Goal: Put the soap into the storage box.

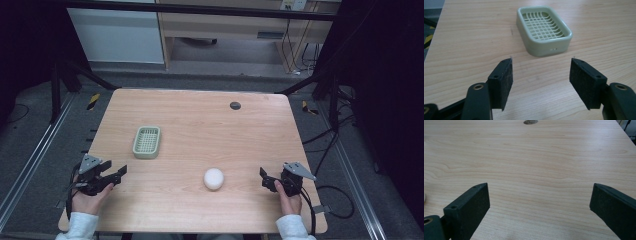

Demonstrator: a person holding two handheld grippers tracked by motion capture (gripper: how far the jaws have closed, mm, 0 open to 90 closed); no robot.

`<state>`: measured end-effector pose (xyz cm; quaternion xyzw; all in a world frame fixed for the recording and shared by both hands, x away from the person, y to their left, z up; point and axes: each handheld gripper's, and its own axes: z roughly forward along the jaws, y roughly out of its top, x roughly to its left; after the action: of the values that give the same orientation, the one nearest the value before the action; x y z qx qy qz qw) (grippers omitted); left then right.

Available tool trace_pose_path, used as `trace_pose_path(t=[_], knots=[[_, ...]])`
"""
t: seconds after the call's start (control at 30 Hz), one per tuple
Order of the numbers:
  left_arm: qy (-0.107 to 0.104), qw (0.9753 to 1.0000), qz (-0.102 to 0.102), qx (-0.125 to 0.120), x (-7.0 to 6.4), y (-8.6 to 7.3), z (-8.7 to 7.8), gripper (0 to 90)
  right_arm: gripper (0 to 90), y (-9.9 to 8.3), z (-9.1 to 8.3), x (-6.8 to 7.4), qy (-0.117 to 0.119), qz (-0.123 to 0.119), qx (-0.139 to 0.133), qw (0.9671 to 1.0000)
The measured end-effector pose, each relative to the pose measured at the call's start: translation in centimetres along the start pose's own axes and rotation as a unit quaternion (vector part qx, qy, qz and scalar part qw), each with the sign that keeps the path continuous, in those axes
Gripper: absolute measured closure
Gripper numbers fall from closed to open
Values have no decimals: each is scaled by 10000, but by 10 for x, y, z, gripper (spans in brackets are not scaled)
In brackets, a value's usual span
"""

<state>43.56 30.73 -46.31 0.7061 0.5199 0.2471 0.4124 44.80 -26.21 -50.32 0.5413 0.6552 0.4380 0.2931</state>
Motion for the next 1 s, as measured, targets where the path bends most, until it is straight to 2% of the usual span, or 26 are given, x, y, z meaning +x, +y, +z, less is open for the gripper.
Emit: trace_pose_path(t=[0.17, 0.27, 0.63, 0.73, 1.0], knots=[[-140, 9998, 111, -12, -9, 5, -1, 360, 32, 0, 0, 0, -4, -19, 45, 10000], [-269, 9993, 260, -4, -17, 9, -4, 360, 32, 0, 0, 0, -40, -21, 53, 10000], [-439, 9977, 503, 62, -35, 18, -3, 336, 33, -1, 1, 0, -5, -56, 96, 9999], [-463, 9968, 652, 80, -45, 23, -2, 318, 33, 0, 1, 0, 26, -61, 121, 9999], [-564, 9944, 870, 180, -64, 28, 3, 289, 33, 0, 0, 0, 8, -60, 102, 9999]])
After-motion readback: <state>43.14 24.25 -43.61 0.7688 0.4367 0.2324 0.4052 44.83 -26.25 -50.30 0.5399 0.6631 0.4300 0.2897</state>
